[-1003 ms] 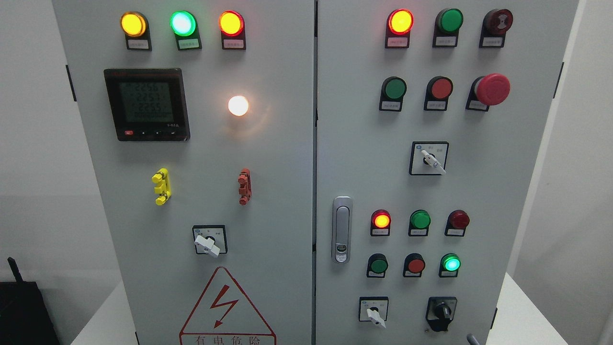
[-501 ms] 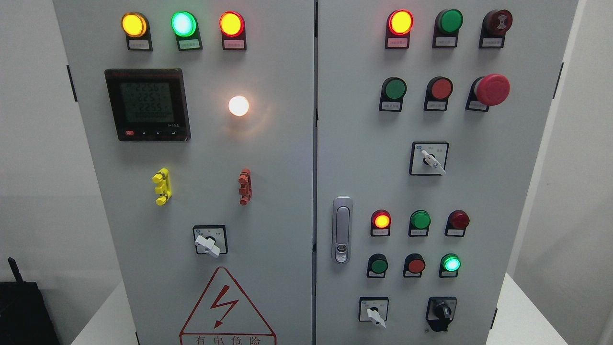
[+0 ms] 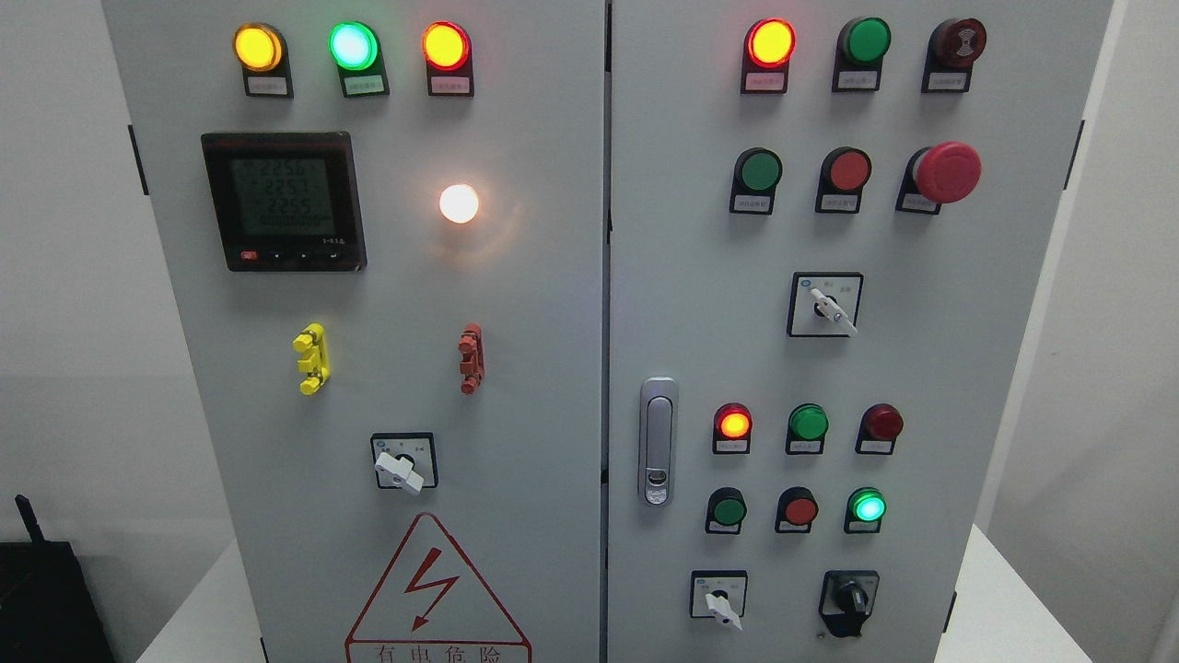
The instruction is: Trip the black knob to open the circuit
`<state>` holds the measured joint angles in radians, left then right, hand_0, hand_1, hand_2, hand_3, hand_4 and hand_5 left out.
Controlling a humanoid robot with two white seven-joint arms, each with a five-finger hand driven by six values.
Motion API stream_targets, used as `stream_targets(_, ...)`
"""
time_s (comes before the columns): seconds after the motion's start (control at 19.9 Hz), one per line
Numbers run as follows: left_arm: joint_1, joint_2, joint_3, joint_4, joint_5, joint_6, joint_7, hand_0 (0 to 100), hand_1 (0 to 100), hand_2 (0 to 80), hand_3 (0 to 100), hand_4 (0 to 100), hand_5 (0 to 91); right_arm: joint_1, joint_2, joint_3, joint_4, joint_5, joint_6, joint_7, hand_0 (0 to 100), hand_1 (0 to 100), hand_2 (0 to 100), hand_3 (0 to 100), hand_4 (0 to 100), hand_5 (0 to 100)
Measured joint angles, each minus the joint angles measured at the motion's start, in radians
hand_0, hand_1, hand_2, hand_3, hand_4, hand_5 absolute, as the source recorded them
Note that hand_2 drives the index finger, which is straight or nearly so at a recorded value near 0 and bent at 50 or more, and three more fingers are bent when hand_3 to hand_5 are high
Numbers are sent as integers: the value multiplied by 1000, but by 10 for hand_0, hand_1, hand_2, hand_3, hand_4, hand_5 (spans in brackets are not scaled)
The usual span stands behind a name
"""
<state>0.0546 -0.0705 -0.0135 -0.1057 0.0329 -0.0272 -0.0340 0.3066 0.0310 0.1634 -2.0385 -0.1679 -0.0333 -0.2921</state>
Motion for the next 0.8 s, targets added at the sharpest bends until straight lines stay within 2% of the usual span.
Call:
stream_targets(0.2, 0, 0, 0, 0, 0, 0, 0, 120, 389, 0, 0, 0, 0, 0, 0, 0, 0, 0, -6, 0, 0, 82, 10, 243, 146, 84)
stream_targets(0.35, 0, 0, 0, 0, 0, 0, 0, 120, 389, 0, 0, 0, 0, 0, 2, 0, 0, 0, -6, 0, 0, 86, 0, 168, 89, 2)
stream_targets(0.6, 0, 0, 0, 0, 0, 0, 0, 120, 389, 0, 0, 0, 0, 0, 2, 0, 0, 0, -6, 0, 0, 94, 0, 88, 11, 0)
stream_targets(0.8, 0, 0, 0, 0, 0, 0, 0, 120, 389, 0, 0, 0, 0, 0, 2, 0, 0, 0, -6, -1, 0, 96, 0, 81, 0, 0)
